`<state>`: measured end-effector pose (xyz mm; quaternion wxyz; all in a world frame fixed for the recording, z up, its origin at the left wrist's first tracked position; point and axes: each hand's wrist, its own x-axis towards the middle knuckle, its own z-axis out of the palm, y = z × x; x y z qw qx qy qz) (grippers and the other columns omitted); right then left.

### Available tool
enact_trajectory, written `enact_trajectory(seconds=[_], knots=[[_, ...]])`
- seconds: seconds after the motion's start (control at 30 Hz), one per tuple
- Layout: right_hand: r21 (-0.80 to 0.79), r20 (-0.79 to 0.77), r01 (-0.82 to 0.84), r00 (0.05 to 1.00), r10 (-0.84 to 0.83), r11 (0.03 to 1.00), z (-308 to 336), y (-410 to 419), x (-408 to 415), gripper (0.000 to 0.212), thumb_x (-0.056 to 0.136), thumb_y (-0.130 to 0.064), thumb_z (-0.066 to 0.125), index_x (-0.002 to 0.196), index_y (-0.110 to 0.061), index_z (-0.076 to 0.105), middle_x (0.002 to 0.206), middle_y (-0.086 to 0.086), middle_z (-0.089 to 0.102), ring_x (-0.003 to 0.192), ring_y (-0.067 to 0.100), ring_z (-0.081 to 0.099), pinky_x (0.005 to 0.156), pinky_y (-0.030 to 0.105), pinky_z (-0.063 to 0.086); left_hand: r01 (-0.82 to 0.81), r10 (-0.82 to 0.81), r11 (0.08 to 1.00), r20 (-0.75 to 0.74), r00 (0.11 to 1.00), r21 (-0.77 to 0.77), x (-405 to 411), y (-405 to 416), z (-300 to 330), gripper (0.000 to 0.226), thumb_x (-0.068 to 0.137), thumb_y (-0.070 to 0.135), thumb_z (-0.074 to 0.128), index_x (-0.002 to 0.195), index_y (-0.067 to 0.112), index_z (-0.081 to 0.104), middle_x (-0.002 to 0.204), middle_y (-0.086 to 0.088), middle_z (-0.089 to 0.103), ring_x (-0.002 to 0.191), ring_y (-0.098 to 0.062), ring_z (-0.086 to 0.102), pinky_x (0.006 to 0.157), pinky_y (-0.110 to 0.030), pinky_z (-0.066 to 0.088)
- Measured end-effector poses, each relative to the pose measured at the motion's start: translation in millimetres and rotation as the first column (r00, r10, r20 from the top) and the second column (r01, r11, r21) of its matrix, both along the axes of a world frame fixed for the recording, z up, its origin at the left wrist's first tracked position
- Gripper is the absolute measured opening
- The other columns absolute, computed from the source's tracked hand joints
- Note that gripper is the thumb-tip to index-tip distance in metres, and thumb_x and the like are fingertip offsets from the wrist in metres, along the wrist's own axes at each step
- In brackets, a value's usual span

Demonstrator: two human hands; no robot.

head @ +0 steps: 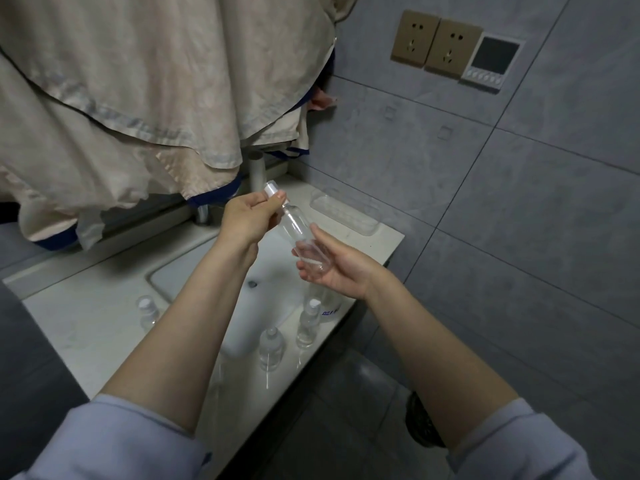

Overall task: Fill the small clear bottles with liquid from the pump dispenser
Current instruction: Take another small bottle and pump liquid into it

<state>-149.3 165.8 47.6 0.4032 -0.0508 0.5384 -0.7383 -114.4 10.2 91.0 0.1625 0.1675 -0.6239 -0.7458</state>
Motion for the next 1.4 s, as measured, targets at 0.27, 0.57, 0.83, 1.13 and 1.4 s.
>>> enact_trajectory(seconds=[0.27,0.57,0.83,1.13,1.4], knots=[[-0.086,0.067,0.032,0.997,-0.026,0.996,-3.5,3.9,4.3,0.041,0.079,-0.041,0.069,0.104,-0.008,0.061,0.101,0.007,0.053,0.078,0.018,0.065,0.074,0.033,0.058,-0.001,0.0,0.999,0.01,1.0,0.032,2.9,5.3,1.4,0.03,0.085,0.02,0.064,0.106,-0.001,0.065,0.077,-0.002,0.065,0.07,-0.008,0.058,0.079,-0.021,0.052],[-0.064,0.031,0.008,0.999,-0.006,0.998,-5.6,6.2,6.9,0.036,0.081,-0.037,0.067,0.103,-0.009,0.065,0.095,0.004,0.062,0.071,0.015,0.065,0.065,0.026,0.055,-0.022,0.022,0.998,-0.005,1.0,0.052,6.9,7.7,0.7,0.03,0.084,0.02,0.066,0.107,0.0,0.065,0.082,-0.003,0.067,0.072,-0.008,0.06,0.08,-0.021,0.052],[0.053,-0.218,0.044,0.975,-0.031,0.998,0.3,-0.2,3.4,0.031,0.083,-0.013,0.07,0.112,-0.02,0.06,0.115,0.001,0.054,0.096,0.006,0.058,0.075,0.021,0.051,-0.145,0.147,0.984,-0.01,0.989,0.1,10.3,11.5,-1.8,0.023,0.083,0.019,0.067,0.1,0.004,0.066,0.077,0.001,0.066,0.069,-0.008,0.06,0.073,-0.019,0.052],[0.028,-0.099,-0.027,0.995,0.03,0.999,1.9,-1.0,6.6,0.057,0.085,-0.055,0.055,0.121,-0.011,0.057,0.103,0.006,0.068,0.073,0.015,0.067,0.063,0.026,0.054,-0.177,0.177,0.97,0.015,0.984,0.166,7.3,11.5,-1.1,0.015,0.083,0.021,0.068,0.091,0.008,0.067,0.073,0.001,0.064,0.064,-0.006,0.058,0.067,-0.015,0.052],[-0.065,0.023,-0.04,0.999,0.042,0.997,-1.2,1.8,4.4,0.053,0.088,-0.052,0.053,0.119,-0.008,0.06,0.098,0.007,0.063,0.07,0.014,0.063,0.059,0.023,0.053,-0.16,0.159,0.975,0.019,0.987,0.157,4.6,6.6,-1.7,0.011,0.082,0.022,0.069,0.085,0.012,0.067,0.078,0.0,0.065,0.076,-0.011,0.06,0.086,-0.028,0.052]])
